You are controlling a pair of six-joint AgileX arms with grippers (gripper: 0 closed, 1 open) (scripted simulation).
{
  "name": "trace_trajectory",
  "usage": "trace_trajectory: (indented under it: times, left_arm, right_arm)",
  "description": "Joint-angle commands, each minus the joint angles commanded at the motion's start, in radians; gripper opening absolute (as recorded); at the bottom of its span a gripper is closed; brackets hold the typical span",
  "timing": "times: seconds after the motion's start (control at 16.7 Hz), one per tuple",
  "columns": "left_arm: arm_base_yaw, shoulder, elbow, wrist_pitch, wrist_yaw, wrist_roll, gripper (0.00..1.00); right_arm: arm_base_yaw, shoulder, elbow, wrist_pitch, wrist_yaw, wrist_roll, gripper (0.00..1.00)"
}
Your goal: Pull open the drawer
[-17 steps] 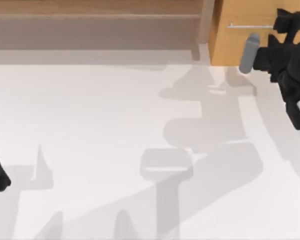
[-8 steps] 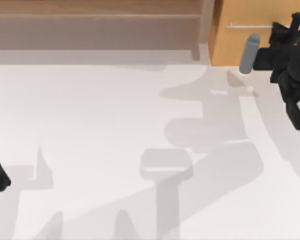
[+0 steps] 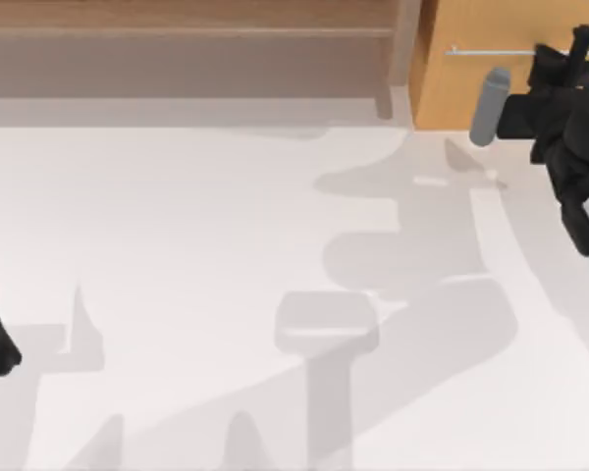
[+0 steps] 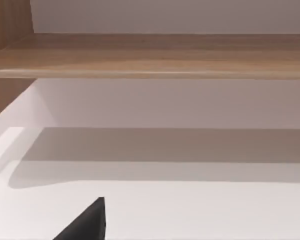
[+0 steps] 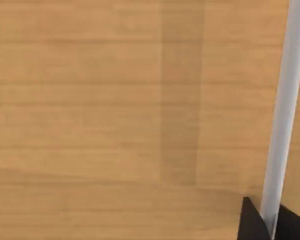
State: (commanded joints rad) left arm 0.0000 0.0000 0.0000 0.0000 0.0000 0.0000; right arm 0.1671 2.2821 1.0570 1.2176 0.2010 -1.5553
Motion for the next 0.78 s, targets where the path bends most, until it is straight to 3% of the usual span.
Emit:
trace_trajectory:
  times: [0.78]
  left_arm:
    - [0.0, 0.0, 0.0, 0.0, 0.0, 0.0, 1.0]
  right_arm:
    - [0.035, -0.123, -0.284, 0.16, 0.034, 0.001, 0.0]
